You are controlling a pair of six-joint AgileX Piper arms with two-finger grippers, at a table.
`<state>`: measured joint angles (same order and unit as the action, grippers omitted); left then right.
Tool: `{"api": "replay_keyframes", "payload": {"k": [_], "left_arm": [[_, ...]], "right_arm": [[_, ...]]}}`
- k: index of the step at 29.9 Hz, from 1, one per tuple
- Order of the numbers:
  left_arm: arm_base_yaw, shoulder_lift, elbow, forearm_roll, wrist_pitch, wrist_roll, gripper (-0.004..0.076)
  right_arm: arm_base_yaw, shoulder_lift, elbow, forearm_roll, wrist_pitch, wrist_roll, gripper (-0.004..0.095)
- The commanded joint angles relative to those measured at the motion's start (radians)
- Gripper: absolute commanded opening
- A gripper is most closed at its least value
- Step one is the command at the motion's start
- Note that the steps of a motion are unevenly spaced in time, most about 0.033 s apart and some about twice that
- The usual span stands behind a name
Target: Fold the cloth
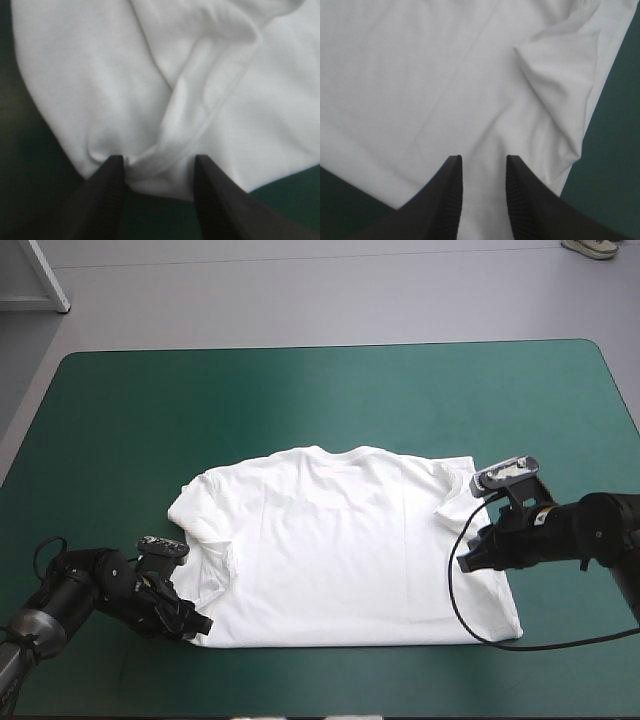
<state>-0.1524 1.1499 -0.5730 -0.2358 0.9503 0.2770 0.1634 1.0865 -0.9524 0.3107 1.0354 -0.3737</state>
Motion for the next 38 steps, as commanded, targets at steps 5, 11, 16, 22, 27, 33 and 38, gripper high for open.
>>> {"api": "replay_keyframes", "payload": {"k": [5,11,16,22,27,33,38], "left_arm": [[-0.005,-0.007,-0.023,0.058,0.016,-0.032,0.0019],[-0.005,-0.007,-0.023,0.050,0.011,-0.032,0.0019],[-0.005,-0.007,-0.023,0.048,0.017,-0.032,0.0019],[-0.005,-0.007,-0.023,0.048,0.007,-0.030,0.0019],[-0.005,-0.007,-0.023,0.044,-0.020,-0.030,0.0019],[-0.005,-0.007,-0.023,0.041,-0.024,-0.034,0.0019],[-0.005,-0.007,-0.023,0.041,-0.024,-0.034,0.0019]], "right_arm": [[-0.003,-0.057,0.203,-0.004,-0.040,0.035,0.0285],[-0.003,-0.138,0.232,-0.080,-0.052,0.093,0.0285],[-0.003,-0.197,0.230,-0.157,0.076,0.150,0.0319],[-0.003,-0.217,0.253,-0.159,0.049,0.165,0.0495],[-0.003,-0.215,0.279,-0.153,-0.036,0.171,0.0467],[-0.003,-0.208,0.353,-0.153,-0.083,0.177,0.0441],[-0.003,-0.154,0.400,-0.155,-0.116,0.177,0.0441]]}}
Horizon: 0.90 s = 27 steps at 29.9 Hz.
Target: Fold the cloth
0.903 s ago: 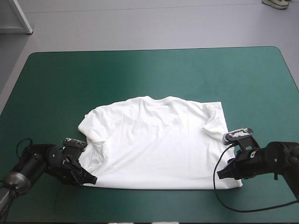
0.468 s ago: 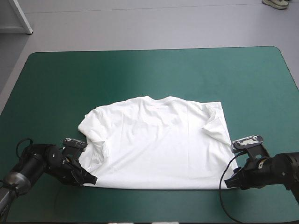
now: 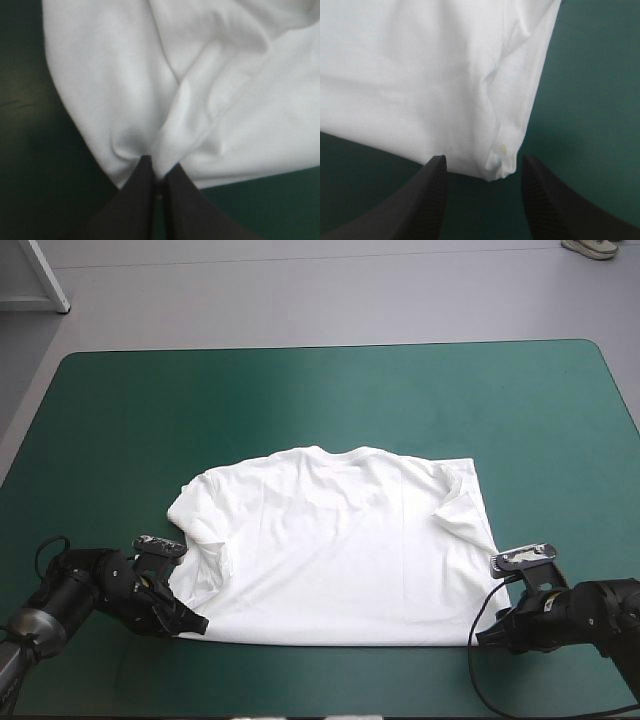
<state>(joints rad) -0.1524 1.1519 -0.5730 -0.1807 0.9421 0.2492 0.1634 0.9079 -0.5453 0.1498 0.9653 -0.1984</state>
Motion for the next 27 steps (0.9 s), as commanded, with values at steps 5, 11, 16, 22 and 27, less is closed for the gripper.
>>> {"api": "replay_keyframes", "payload": {"k": [5,11,16,22,27], "left_arm": [[-0.005,-0.009,-0.023,-0.014,-0.016,-0.007,0.0019],[-0.005,-0.009,-0.023,-0.014,-0.027,-0.008,0.0019],[-0.005,-0.031,-0.023,-0.012,-0.047,-0.010,0.0019],[-0.005,-0.142,-0.025,-0.007,0.000,-0.033,0.0019],[-0.005,-0.249,-0.025,-0.007,0.093,-0.041,0.0019]], "right_arm": [[-0.003,0.125,-0.001,0.030,-0.078,-0.001,0.0417],[-0.003,0.195,-0.001,0.065,-0.057,-0.035,0.0010],[-0.003,0.144,-0.001,0.043,-0.069,-0.017,0.0001],[-0.003,-0.007,-0.001,-0.002,-0.042,0.012,0.0000],[-0.003,-0.107,-0.001,0.005,0.004,0.016,0.0000]]}}
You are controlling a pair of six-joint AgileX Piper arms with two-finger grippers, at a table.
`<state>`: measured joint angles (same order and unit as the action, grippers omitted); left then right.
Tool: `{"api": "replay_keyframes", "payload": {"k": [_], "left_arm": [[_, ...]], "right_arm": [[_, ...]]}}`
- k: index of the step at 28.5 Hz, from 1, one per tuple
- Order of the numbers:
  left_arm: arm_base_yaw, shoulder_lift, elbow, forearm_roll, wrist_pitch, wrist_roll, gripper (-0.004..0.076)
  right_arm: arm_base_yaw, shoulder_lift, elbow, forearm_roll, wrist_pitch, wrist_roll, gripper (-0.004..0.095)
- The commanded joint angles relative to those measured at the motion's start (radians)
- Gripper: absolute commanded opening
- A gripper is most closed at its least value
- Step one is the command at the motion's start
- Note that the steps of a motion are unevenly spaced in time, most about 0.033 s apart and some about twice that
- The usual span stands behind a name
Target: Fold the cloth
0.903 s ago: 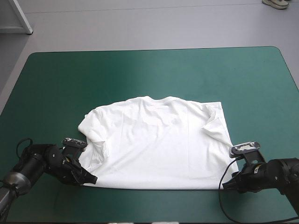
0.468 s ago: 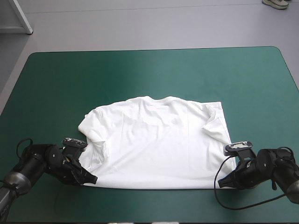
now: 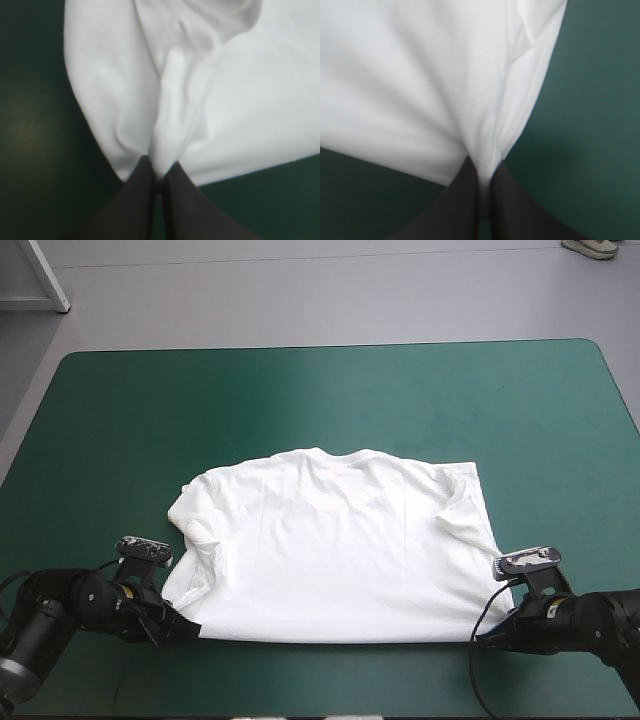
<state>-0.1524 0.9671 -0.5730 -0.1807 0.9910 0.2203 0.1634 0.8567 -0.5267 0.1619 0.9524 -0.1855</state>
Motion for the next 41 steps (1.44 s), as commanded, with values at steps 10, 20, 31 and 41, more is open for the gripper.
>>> {"api": "replay_keyframes", "payload": {"k": [10,20,31,41], "left_arm": [[-0.005,-0.269,-0.026,-0.005,0.136,-0.056,0.0019],[-0.005,-0.247,-0.090,-0.005,-0.134,-0.093,0.0019],[-0.005,0.079,-0.312,0.050,-0.384,-0.078,0.0019],[-0.001,0.450,-0.446,0.099,-0.592,-0.080,0.0019]], "right_arm": [[-0.003,-0.212,-0.022,-0.007,0.083,0.007,0.0000],[-0.003,-0.155,-0.199,-0.034,-0.129,0.010,0.0000],[-0.003,0.217,-0.370,-0.050,-0.355,-0.035,0.0000],[-0.003,0.552,-0.598,-0.043,-0.446,-0.094,0.0000]]}}
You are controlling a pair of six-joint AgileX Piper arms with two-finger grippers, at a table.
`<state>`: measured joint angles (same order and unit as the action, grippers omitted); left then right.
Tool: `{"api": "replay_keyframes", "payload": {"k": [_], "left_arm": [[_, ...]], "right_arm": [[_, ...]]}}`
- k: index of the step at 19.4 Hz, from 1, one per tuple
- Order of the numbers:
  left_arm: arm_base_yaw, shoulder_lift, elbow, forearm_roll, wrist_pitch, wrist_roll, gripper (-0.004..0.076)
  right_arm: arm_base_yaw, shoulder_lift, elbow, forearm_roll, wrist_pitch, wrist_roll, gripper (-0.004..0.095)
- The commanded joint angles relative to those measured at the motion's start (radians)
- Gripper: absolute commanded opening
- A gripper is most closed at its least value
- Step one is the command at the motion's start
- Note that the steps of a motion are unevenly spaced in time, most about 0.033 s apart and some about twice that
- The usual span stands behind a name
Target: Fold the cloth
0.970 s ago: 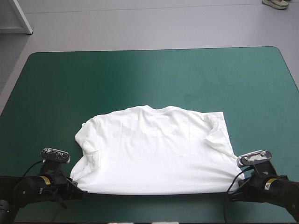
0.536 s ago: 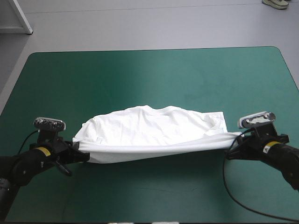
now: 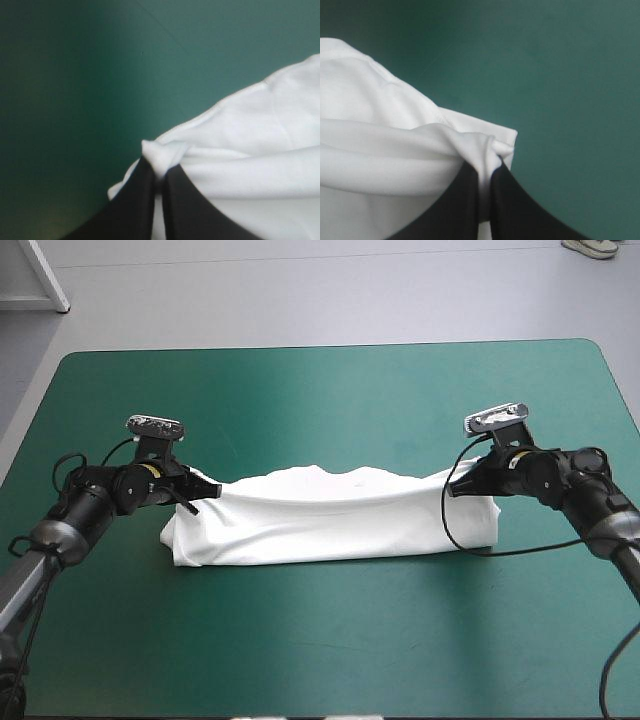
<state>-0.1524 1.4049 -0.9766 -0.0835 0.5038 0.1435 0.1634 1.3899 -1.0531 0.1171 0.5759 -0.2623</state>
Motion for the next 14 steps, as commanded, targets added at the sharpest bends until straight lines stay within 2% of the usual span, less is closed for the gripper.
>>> {"api": "replay_keyframes", "payload": {"k": [1,6,7,9,10,11,12,13,14], "left_arm": [[-0.001,0.028,-0.042,0.001,-0.126,-0.003,0.0019],[-0.001,0.115,-0.042,-0.003,-0.224,-0.003,0.0019],[0.003,0.119,-0.042,-0.005,-0.240,-0.003,0.0019],[0.027,0.119,-0.042,-0.014,-0.255,-0.006,0.0041],[0.038,0.119,-0.042,-0.014,-0.265,-0.006,0.0080],[0.049,0.119,-0.044,-0.010,-0.276,0.002,0.0167],[0.060,0.119,-0.045,-0.010,-0.283,0.006,0.0271],[0.069,0.119,-0.053,-0.010,-0.284,0.006,0.0426],[0.069,0.119,-0.058,-0.010,-0.284,0.006,0.0510]], "right_arm": [[-0.003,0.039,-0.086,0.002,-0.078,-0.021,0.0000],[-0.003,0.177,-0.165,0.002,-0.090,-0.023,0.0010],[-0.003,0.195,-0.172,0.002,-0.092,-0.023,0.0045],[-0.003,0.214,-0.183,0.002,-0.099,-0.026,0.0207],[-0.003,0.216,-0.188,0.002,-0.103,-0.026,0.0312],[-0.003,0.216,-0.194,-0.008,-0.126,-0.021,0.0453],[-0.005,0.216,-0.204,-0.022,-0.151,-0.001,0.0546],[-0.016,0.216,-0.232,-0.030,-0.154,0.005,0.0588],[-0.025,0.216,-0.254,-0.032,-0.141,0.008,0.0578]]}}
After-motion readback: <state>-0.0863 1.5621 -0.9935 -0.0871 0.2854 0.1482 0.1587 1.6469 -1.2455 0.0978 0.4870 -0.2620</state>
